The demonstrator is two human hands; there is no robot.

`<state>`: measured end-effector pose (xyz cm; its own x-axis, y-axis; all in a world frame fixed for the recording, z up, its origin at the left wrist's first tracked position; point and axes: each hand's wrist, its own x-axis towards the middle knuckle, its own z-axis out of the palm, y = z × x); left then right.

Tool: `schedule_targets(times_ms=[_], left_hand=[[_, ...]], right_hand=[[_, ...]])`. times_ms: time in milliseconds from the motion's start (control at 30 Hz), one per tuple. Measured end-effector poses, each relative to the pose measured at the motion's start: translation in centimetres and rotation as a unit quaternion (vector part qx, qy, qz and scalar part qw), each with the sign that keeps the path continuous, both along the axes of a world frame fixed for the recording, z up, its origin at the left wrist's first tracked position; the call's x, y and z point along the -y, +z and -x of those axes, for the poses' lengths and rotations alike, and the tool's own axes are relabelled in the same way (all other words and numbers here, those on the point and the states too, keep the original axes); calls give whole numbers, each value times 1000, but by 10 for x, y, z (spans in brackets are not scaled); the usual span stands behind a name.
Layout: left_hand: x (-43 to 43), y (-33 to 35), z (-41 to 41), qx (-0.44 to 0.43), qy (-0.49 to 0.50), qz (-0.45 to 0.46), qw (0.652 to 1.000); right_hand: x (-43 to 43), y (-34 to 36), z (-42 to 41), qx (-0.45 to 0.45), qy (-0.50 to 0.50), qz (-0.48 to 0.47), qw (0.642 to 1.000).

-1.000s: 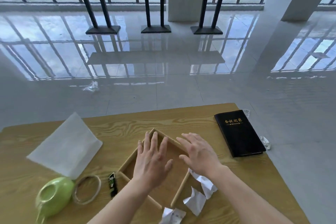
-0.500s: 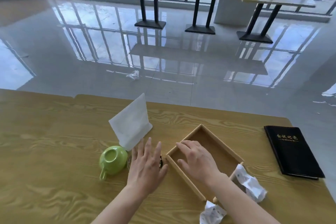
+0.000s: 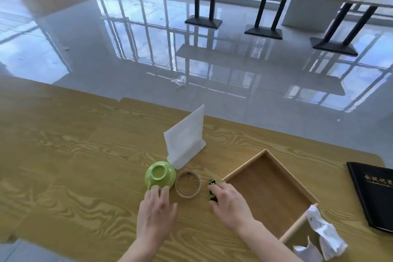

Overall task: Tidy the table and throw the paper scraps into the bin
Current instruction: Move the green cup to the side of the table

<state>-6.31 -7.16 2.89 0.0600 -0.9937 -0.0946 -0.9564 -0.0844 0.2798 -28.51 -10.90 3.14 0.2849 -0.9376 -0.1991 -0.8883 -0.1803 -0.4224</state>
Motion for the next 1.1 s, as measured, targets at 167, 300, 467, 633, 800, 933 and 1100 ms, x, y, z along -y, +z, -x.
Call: schedule_targets(times_ms=[167,300,467,633,800,933,1100], left_hand=[[8,-16,-37,-94,151,-30,984],[26,-28,-50,-168,231,-68,956],[38,-35,-57,-177,234,-33,955],[33,-30,-66,-224,268,12,937],[19,-13,-76,-499,330,-29,801],[5,3,-80,-589,338,-146,720],[-15,3,-79,-610,327,-248,678]], right_hand=[[11,-8,-48,10,24,-38,999],[17,-14,-70,12,26,-64,998],[19,-16,-79,40,2,-70,997],[18,-16,-75,78,-34,-87,993],[24,-9,-82,182,-72,-107,975],[30,-4,-93,237,-40,-158,958],[33,-9,-94,184,-44,-144,971]])
